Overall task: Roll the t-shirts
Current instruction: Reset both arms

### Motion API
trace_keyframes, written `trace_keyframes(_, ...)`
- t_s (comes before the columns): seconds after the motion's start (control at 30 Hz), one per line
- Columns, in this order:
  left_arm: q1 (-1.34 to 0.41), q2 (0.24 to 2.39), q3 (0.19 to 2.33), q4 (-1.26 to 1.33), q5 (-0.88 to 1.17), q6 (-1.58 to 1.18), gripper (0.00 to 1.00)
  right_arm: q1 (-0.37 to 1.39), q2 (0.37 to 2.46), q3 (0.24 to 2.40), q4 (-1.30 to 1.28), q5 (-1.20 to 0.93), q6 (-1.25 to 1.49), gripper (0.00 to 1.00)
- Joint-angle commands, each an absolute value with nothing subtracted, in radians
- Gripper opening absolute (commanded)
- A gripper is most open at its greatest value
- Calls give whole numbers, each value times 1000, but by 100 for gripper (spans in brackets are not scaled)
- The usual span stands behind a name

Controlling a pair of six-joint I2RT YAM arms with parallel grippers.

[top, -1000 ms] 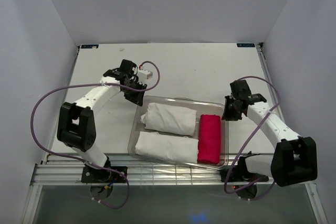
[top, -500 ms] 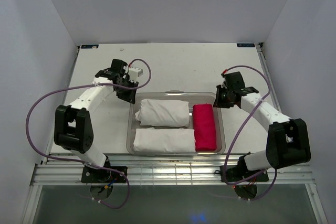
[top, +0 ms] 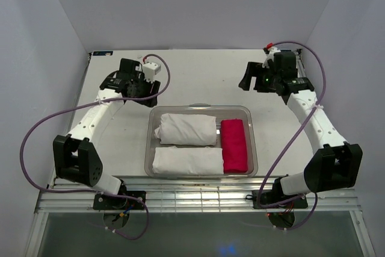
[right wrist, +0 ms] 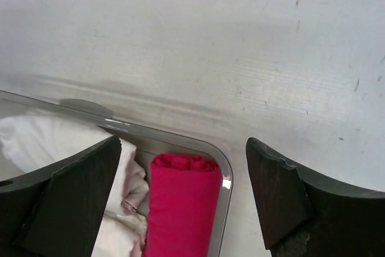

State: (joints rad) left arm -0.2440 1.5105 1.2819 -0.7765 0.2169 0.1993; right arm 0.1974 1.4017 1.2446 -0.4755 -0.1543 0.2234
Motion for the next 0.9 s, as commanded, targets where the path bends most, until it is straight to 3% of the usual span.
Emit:
trace_keyframes(0.0, -226, 1462, 1373, -696, 106, 150, 69, 102, 1434, 1339, -509, -305, 212, 90)
trace_keyframes(0.1, -155, 1508, 1405, -666, -57, 132, 70, -53, 1485, 1368, -511, -406, 265, 90)
trace_keyframes(0.2, 51, 1545, 1428, -661, -37, 77, 69, -155, 1508, 1374, -515, -281, 259, 90)
trace_keyframes(0.4, 214, 1543, 1330, -617, -22, 80, 69, -242, 1499, 1353, -514, -110, 215, 90)
trace_keyframes(0.87, 284, 1509, 1193, -568, 38, 103, 69, -242, 1453, 1264, -422, -156, 190, 90)
